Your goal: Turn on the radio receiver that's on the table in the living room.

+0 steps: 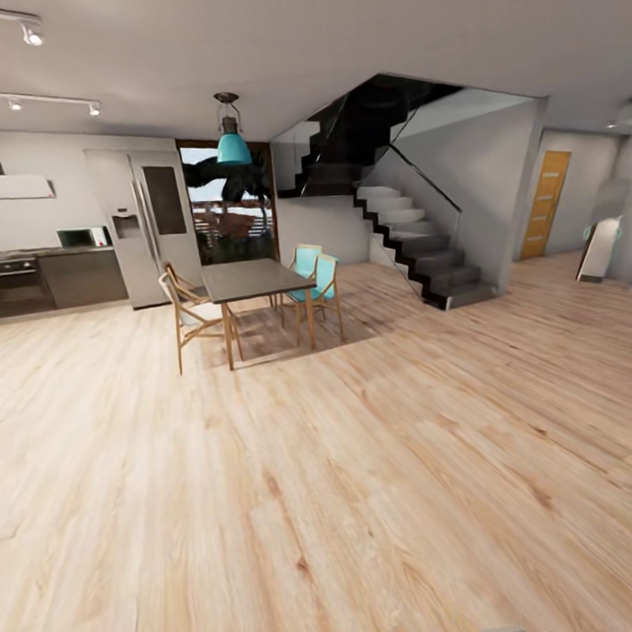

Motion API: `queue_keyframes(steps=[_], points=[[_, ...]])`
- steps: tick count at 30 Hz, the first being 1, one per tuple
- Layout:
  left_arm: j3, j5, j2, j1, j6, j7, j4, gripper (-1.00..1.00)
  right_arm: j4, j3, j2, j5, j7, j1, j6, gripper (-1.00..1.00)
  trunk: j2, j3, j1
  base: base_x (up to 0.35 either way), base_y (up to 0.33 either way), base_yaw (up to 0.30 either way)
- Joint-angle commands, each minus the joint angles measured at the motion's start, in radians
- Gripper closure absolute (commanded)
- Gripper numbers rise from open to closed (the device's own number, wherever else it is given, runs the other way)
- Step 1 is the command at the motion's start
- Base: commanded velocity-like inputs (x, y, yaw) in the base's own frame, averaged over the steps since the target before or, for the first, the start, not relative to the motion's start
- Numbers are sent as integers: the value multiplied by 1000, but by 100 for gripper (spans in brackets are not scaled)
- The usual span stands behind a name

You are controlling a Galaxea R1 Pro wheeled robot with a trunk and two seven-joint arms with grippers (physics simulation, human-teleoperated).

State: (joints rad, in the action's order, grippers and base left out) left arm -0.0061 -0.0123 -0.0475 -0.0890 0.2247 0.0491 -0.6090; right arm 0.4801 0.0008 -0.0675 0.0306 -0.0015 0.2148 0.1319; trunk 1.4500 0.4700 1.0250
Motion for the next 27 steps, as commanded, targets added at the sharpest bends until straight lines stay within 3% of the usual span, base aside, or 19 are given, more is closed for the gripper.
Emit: queue_keyframes(steps=[1, 27], points=[[0, 0, 0, 0, 0, 0, 0, -100, 0, 0, 0, 0, 0, 0, 0, -100, 0, 0, 0, 0, 0, -286], [0, 0, 1, 0, -1, 0, 0, -100, 0, 0, 0, 0, 0, 0, 0, -100, 0, 0, 0, 0, 0, -285]])
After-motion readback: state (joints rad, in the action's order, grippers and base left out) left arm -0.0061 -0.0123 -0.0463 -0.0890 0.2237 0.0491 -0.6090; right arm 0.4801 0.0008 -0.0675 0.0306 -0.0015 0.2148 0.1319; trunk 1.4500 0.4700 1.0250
